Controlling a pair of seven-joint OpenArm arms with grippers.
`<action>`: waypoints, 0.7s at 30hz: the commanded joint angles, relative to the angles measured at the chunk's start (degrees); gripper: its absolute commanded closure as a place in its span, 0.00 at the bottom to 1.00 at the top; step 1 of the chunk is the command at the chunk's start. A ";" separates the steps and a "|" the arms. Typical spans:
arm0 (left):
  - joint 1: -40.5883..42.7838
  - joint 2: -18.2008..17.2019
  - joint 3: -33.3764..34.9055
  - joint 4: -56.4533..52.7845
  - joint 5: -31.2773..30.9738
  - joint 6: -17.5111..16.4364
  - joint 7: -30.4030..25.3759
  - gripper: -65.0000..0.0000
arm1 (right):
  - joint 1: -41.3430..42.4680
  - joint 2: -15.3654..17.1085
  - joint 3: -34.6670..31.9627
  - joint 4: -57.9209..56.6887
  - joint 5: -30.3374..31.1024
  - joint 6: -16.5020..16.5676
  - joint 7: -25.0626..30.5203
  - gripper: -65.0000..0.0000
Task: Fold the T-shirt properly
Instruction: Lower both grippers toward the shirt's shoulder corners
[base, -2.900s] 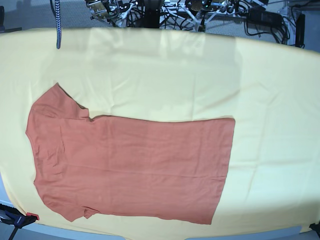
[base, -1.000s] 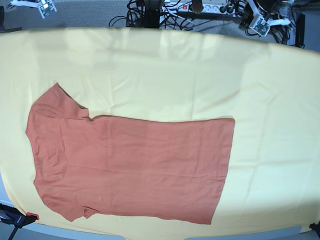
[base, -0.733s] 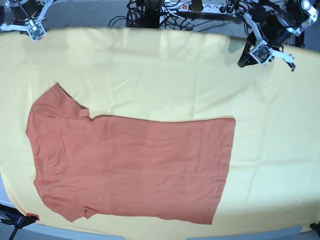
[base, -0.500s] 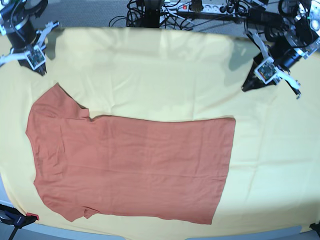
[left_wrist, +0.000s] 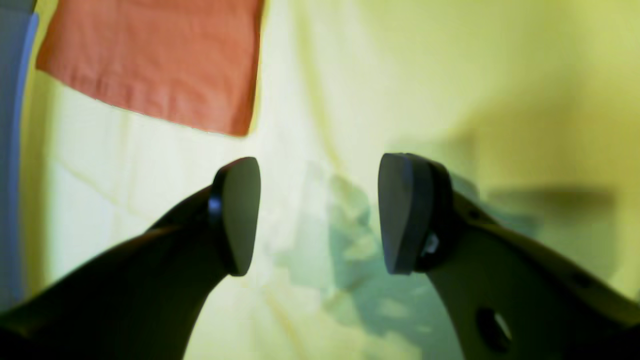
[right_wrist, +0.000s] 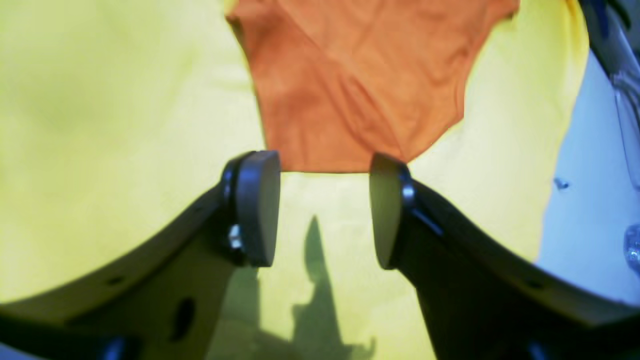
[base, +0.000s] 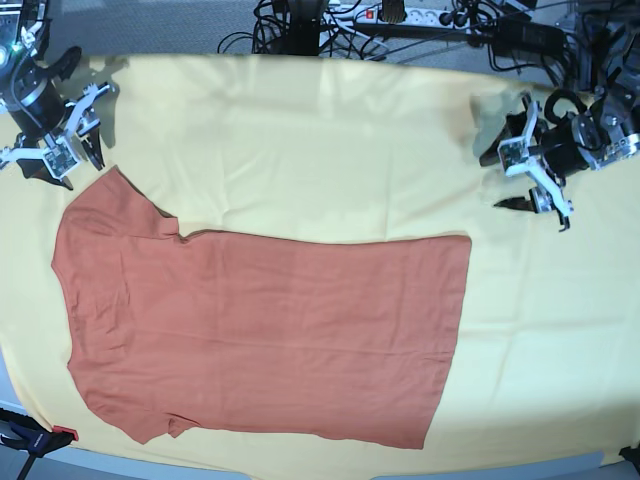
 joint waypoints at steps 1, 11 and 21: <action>-3.74 -1.81 1.60 0.07 0.39 2.14 -1.33 0.42 | 0.50 0.83 -0.28 -0.11 0.44 -0.15 1.22 0.51; -29.24 -0.83 26.38 -10.12 3.69 4.83 -1.36 0.43 | 2.08 0.83 -9.14 -1.99 -3.96 -0.35 1.25 0.51; -43.15 9.25 40.70 -23.78 6.43 4.83 -1.75 0.45 | 4.24 0.83 -11.78 -1.99 -8.92 -5.97 1.22 0.51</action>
